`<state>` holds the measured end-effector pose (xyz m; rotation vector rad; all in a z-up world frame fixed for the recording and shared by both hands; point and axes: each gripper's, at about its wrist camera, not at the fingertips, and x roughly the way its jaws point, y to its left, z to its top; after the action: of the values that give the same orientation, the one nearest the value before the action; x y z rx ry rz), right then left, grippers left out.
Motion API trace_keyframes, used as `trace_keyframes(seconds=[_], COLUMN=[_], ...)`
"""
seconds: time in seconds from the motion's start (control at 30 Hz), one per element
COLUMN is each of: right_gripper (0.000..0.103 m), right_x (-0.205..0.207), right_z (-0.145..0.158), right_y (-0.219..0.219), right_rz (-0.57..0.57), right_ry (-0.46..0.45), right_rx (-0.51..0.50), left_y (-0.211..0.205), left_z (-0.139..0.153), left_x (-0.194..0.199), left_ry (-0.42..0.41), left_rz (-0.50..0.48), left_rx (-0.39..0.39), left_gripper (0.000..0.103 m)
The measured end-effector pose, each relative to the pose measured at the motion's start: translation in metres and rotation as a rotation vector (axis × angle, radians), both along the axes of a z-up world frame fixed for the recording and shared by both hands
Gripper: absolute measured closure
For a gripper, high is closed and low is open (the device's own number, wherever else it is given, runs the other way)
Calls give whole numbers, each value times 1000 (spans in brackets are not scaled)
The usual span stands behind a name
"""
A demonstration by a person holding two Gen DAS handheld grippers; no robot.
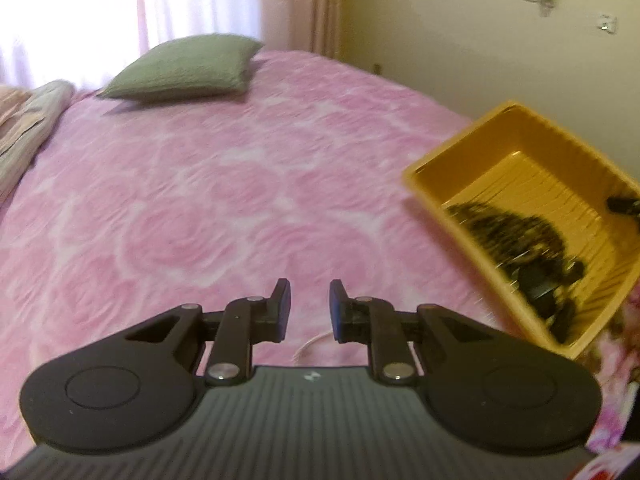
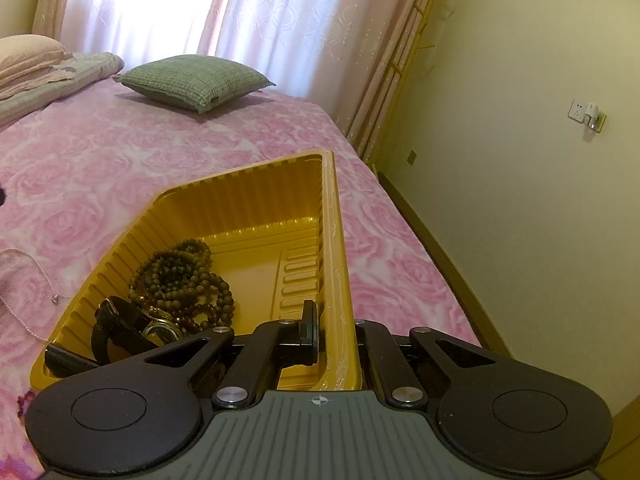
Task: Organize jewelry
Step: 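Move the left gripper to the pearl necklace and grasp it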
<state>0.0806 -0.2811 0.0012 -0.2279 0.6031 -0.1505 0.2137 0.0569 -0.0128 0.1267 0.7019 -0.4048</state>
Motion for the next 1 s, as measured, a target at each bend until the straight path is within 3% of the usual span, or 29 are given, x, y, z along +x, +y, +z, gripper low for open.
trace_keyframes(seconds=[0.3, 0.57, 0.83, 0.9, 0.97, 1.0], right_gripper=[99, 99, 99, 99, 99, 99], right_x=[1, 2, 2, 2, 2, 2], right_z=[-1, -3, -3, -3, -3, -4], right_y=[-1, -2, -2, -2, -1, -2], right_rz=[0, -2, -1, -1, -1, -1], right_ry=[2, 4, 4, 4, 4, 5], right_rx=[-4, -6, -8, -10, -10, -12], left_y=[26, 15, 3, 1, -1, -1], left_z=[-29, -55, -61, -61, -60, -59], left_x=[-8, -6, -3, -3, -4, -4], left_ry=[46, 114, 108, 101, 90, 88], left_rz=[61, 51, 51, 59, 58, 56], left_rx=[26, -15, 12, 26, 49, 53], left_gripper=[81, 81, 80, 85, 101, 101])
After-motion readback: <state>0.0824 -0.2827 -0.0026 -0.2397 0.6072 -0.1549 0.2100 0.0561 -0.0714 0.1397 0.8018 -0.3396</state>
